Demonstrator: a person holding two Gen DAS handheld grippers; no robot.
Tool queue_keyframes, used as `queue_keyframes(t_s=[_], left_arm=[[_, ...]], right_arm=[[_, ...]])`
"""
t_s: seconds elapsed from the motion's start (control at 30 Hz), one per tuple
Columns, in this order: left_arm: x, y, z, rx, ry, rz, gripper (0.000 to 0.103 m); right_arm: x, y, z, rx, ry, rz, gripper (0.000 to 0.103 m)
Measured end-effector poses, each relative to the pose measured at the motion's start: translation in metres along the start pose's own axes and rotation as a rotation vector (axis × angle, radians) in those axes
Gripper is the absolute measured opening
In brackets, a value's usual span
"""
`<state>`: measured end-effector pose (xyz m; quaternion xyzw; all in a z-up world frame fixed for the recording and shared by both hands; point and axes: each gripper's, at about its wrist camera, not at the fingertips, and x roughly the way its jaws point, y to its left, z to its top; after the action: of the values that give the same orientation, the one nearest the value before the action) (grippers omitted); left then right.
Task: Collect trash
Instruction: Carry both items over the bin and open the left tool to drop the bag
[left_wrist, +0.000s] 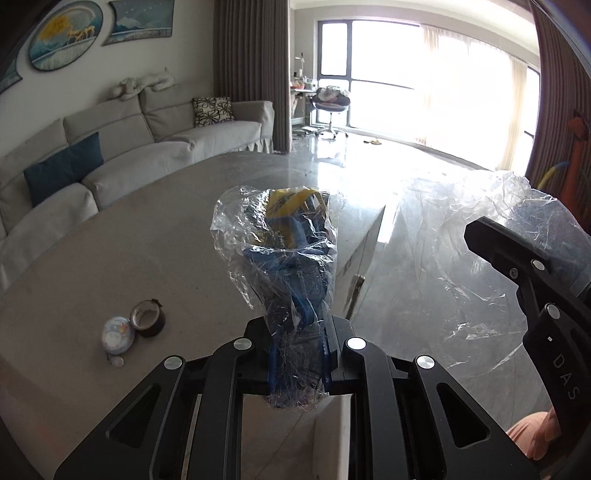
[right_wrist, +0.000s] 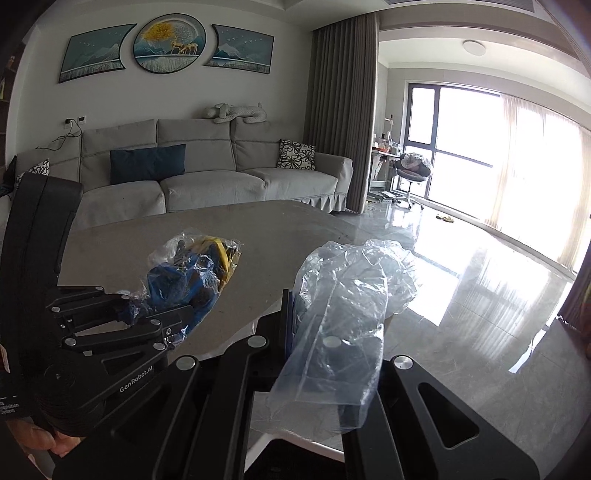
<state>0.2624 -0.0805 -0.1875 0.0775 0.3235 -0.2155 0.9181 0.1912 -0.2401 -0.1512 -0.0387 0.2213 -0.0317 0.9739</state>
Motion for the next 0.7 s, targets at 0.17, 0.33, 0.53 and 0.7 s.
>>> queue_keyframes(t_s=[0.17, 0.33, 0.53, 0.7], left_arm=[[-0.004, -0.038, -0.037, 0.061, 0.052, -0.051, 0.016], [-0.001, -0.070, -0.072, 0.130, 0.099, -0.094, 0.017], [0.016, -0.094, -0.108, 0.218, 0.162, -0.132, 0.017], [0.033, -0.093, -0.126, 0.227, 0.215, -0.157, 0.017]], right_arm=[[-0.021, -0.014, -0.042, 0.041, 0.064, -0.041, 0.002], [-0.028, -0.022, -0.078, 0.076, 0.118, -0.082, 0.002], [-0.022, -0.029, -0.114, 0.123, 0.197, -0.112, 0.002], [-0.013, -0.029, -0.127, 0.148, 0.243, -0.127, 0.002]])
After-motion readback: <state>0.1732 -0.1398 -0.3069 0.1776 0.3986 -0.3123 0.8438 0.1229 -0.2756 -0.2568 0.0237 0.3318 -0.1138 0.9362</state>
